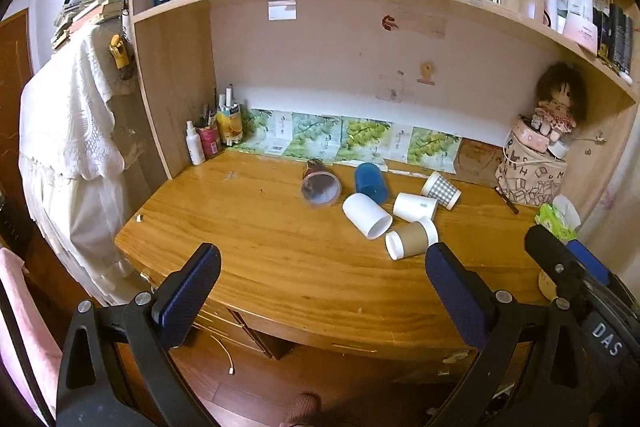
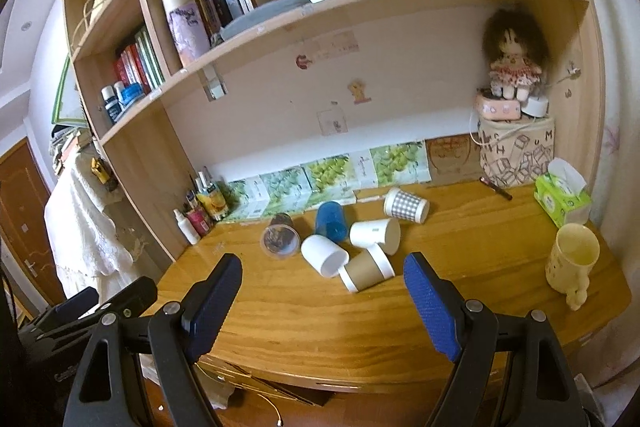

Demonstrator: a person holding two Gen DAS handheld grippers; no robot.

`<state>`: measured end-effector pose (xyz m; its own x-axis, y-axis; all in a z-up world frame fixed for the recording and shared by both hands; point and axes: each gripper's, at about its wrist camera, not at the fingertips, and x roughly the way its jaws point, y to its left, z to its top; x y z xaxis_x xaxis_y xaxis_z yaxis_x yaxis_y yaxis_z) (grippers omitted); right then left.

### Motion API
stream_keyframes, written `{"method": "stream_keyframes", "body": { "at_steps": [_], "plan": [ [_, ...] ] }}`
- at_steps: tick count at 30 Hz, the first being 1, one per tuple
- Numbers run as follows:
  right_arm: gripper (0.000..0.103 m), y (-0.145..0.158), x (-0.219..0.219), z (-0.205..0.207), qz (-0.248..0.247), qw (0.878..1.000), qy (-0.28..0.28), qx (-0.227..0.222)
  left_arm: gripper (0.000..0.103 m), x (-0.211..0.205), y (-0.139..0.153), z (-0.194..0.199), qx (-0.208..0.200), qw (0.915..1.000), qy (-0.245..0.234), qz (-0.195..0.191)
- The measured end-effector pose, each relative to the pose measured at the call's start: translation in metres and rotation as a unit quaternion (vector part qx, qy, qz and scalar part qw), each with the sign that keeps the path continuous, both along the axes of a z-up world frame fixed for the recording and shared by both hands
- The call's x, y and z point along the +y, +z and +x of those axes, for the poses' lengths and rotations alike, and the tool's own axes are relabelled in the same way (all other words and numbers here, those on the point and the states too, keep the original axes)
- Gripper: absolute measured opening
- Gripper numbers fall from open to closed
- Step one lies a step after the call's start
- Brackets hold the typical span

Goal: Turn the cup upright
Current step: 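Move both tools forward over the desk toward the fallen cups, then lower the left gripper toward the translucent white plastic cup lying sideways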

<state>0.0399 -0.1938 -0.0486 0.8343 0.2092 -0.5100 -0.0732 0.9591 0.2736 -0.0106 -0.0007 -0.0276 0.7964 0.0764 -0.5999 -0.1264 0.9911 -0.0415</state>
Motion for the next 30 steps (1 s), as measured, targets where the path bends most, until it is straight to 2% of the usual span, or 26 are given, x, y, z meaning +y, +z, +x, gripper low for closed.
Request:
{"method": "stream_keyframes", "body": {
  "at_steps": [6,15,22,30],
  "plan": [
    [0.084,-0.008,0.001,0.016,0.005,1.000,0.009,0.028,0.102,0.011,-0.006,0.011,0.009,0.9997,0.010,-0.022],
    [0.084,-0.017,0.014,0.041,0.015,0.999,0.012,0.050,0.102,0.028,-0.015,0.052,0.019,0.9987,-0.009,-0.047],
    [0.084,-0.021,0.026,0.075,0.030,0.997,-0.001,0.064,0.101,0.037,-0.016,0.093,0.028,0.9969,-0.057,-0.046],
    [0.084,-0.031,0.037,0.119,0.050,0.995,-0.042,0.080,0.101,0.047,-0.018,0.148,0.040,0.9911,-0.120,-0.042]
  ]
}}
